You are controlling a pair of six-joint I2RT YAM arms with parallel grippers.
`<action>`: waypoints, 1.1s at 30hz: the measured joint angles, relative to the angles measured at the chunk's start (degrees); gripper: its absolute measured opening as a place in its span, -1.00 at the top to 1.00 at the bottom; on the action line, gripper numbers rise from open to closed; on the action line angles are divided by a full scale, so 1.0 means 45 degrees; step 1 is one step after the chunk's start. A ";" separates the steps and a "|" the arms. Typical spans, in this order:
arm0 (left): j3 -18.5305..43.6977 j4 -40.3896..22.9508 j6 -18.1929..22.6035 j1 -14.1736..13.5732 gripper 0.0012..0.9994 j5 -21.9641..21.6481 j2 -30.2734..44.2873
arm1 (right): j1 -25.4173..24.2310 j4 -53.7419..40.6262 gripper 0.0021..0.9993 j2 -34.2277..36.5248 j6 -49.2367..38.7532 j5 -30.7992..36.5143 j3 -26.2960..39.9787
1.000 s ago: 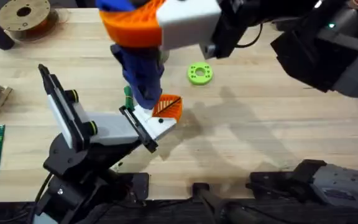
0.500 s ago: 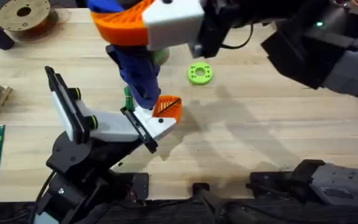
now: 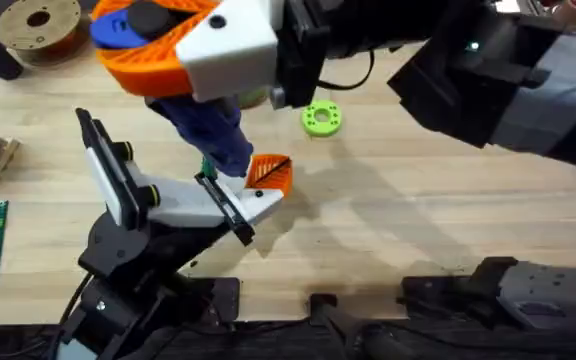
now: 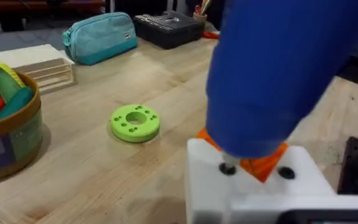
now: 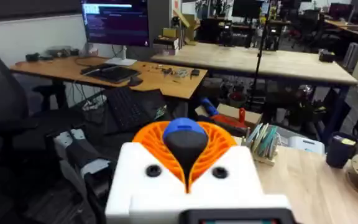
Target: Pick up the gripper from the table and insert it into the empty holder that is missing its gripper. Then pick up a screw, insert it into the mounting hole, and use the screwdriver to tighten it. Finally, clean up the table by picking up the vegetable and placing it into the bucket.
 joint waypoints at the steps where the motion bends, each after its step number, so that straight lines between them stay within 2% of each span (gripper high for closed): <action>1: 0.0000 -0.0003 -0.0018 0.0000 0.99 -0.0004 -0.0004 | -0.0079 0.0054 0.96 0.0018 0.0072 -0.0044 0.0000; 9: -0.0005 -0.0190 -0.0446 0.0000 0.99 -0.0048 0.0015 | -0.1046 0.0056 0.96 0.0256 0.0728 -0.0068 0.0667; 13: -0.0005 -0.0190 -0.0524 0.0000 0.99 -0.0048 0.0015 | -0.1159 -0.0350 0.96 0.0251 0.0801 0.0174 0.1492; 17: -0.0005 -0.0190 -0.0545 0.0000 0.99 -0.0048 0.0015 | -0.1257 -0.1090 0.96 0.0251 0.0672 0.0177 0.1661; 22: -0.0005 -0.0190 -0.0591 0.0000 0.99 -0.0048 0.0015 | -0.2334 -0.1512 0.96 0.0251 0.0208 0.0104 0.1666; 25: -0.0005 -0.0190 -0.0616 0.0000 0.99 -0.0048 0.0015 | -0.3593 -0.3010 0.96 0.0251 -0.0634 0.0154 0.1666; 28: -0.0005 -0.0190 -0.0621 0.0000 0.99 -0.0048 0.0015 | -0.4962 -0.5521 0.96 0.0251 -0.2058 0.0611 0.1671; 33: -0.0005 -0.0190 -0.0621 0.0000 0.99 -0.0048 0.0015 | -0.6866 -1.0292 0.96 0.0256 -0.6462 0.3368 0.1666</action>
